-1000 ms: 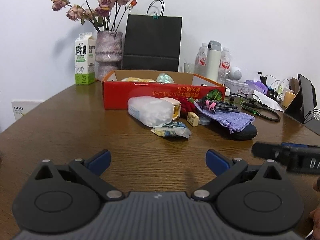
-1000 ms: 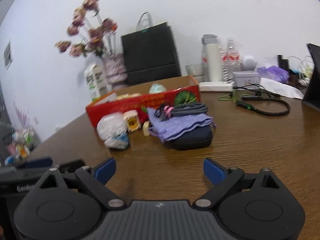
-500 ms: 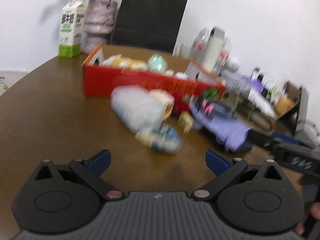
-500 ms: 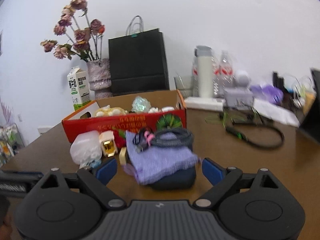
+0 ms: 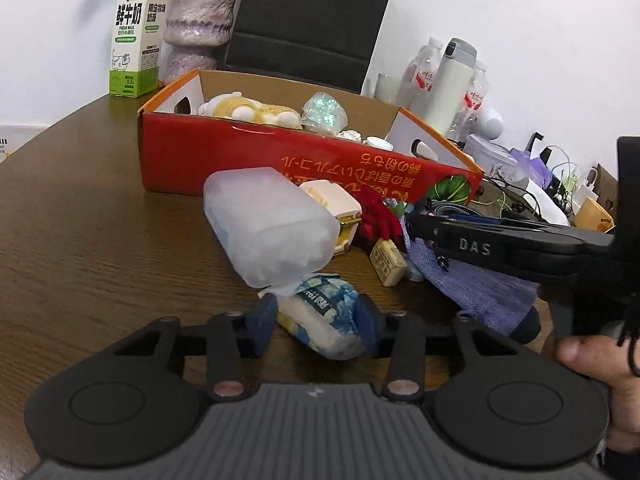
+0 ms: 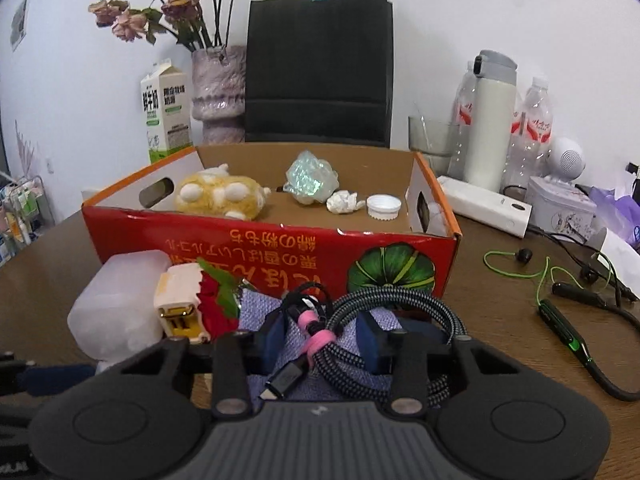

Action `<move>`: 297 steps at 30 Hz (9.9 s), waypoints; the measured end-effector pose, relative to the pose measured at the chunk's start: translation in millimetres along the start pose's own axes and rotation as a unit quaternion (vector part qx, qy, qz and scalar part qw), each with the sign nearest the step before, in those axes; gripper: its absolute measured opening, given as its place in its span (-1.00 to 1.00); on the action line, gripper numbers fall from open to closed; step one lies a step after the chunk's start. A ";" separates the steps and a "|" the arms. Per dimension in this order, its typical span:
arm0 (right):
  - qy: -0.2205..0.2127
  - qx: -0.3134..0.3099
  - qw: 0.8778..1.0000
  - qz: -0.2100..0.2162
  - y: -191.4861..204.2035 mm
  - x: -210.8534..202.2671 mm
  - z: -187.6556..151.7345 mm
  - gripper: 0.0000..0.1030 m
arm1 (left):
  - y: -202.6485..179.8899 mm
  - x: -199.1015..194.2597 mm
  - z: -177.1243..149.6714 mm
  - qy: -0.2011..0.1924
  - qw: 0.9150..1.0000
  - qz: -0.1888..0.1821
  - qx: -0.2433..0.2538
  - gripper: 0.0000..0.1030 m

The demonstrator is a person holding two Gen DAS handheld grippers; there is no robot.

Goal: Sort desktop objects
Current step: 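Grasp the blue-and-white packet with the left tool while the right tool grasps the braided cable, then lift the packet with the left tool while the right tool lifts the cable, then carry the packet and cable over the cardboard box with both tools, then open both tools to drop the packet and cable into the box, then withdraw both open tools from the box back over the table, then grasp the white plastic container with the left tool while the right tool grasps the purple cloth pouch, then lift the container with the left tool while the right tool lifts the pouch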

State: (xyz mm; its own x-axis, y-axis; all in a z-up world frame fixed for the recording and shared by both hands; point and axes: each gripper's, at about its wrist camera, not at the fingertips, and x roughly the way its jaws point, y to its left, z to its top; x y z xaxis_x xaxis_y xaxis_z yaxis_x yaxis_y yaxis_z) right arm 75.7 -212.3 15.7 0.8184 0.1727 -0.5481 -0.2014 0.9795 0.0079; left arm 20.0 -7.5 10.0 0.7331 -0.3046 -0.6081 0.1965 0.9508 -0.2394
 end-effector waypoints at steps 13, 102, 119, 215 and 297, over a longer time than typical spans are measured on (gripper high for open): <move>-0.059 0.025 0.998 0.010 8.6 -90.6 -14.4 -0.77 | -12.2 -69.3 -15.4 -0.057 0.998 -0.027 0.015 -0.97; 0.000 -0.014 0.994 0.105 77.0 -183.9 -102.2 -0.48 | 11.7 -117.0 -52.0 -0.059 0.997 0.016 0.051 -0.62; 0.014 -0.004 1.000 0.027 108.8 -136.1 -103.5 -0.63 | 7.7 -120.3 -64.2 -0.056 0.997 -0.004 0.056 -0.62; -0.072 0.037 0.995 -0.051 49.9 -178.0 -127.4 0.81 | 6.4 -104.2 -86.4 -0.115 0.988 0.090 0.058 1.00; 0.010 0.064 0.998 0.016 28.4 -168.8 -97.6 0.17 | -2.5 -92.9 -54.7 -0.037 0.997 -0.014 0.069 0.82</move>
State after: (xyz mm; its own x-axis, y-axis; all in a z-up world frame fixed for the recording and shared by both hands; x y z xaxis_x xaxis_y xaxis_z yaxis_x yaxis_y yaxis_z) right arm -120.7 -223.8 26.8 0.8021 0.2023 -0.5618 -0.1549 0.9791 0.1314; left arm -84.2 15.3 25.7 0.7711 -0.3304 -0.5442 0.3014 0.9424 -0.1452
